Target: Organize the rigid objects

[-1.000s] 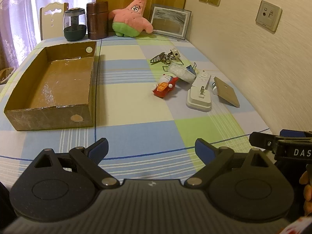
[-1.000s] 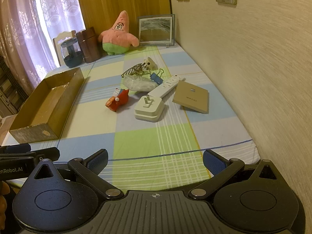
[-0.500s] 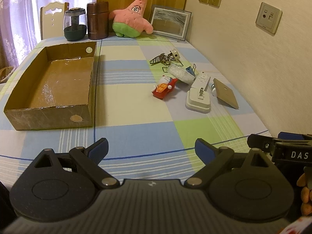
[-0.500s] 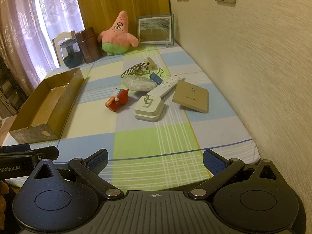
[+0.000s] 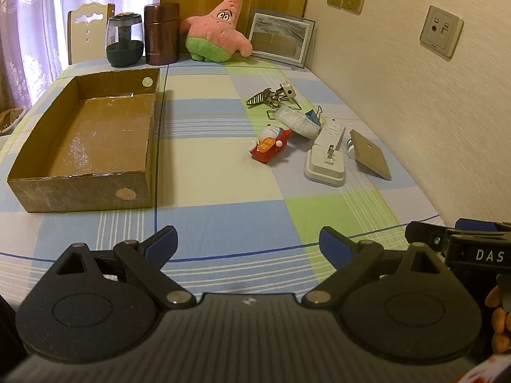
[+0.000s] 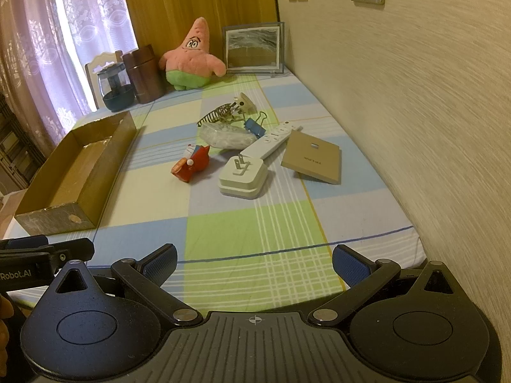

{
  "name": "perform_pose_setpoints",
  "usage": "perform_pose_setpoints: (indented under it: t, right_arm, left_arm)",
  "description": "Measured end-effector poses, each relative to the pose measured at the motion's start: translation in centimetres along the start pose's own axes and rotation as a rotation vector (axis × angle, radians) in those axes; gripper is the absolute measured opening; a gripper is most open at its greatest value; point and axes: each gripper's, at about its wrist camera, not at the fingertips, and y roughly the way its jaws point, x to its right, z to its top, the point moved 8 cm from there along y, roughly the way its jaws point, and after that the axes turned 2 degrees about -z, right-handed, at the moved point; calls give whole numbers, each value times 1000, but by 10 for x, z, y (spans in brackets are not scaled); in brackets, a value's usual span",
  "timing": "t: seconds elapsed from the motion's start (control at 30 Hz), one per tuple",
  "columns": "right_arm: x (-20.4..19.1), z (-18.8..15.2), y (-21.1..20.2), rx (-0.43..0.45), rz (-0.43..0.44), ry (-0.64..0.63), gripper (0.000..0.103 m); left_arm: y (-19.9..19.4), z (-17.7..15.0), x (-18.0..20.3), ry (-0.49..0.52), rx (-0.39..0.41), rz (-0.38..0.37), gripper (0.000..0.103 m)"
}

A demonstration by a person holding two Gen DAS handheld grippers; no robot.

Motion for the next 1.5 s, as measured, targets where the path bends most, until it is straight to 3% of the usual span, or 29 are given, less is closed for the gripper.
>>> perform_pose_setpoints:
  t: [0.63, 0.87, 1.0, 1.17, 1.3, 1.5]
  right_arm:
    - [4, 1, 0, -3, -5, 13, 101]
    - [9, 23, 3, 19, 35, 47, 101]
    - [10, 44, 18, 30, 58, 75, 101]
    - [6, 54, 56, 27, 43, 88, 100]
    - [2, 55, 89, 22, 37, 113, 99]
    - [-1, 58, 135, 14, -3, 134, 90]
  left_arm:
    - [-1, 0, -3, -7, 5, -2, 93]
    - [15, 20, -6, 23, 14, -9, 93]
    - [37, 42, -7, 72, 42, -20, 93]
    - [72, 69, -5, 119, 69, -98, 93]
    - [103, 82, -4, 205, 43, -133, 93]
    - [140, 86, -13, 312, -1, -140, 91]
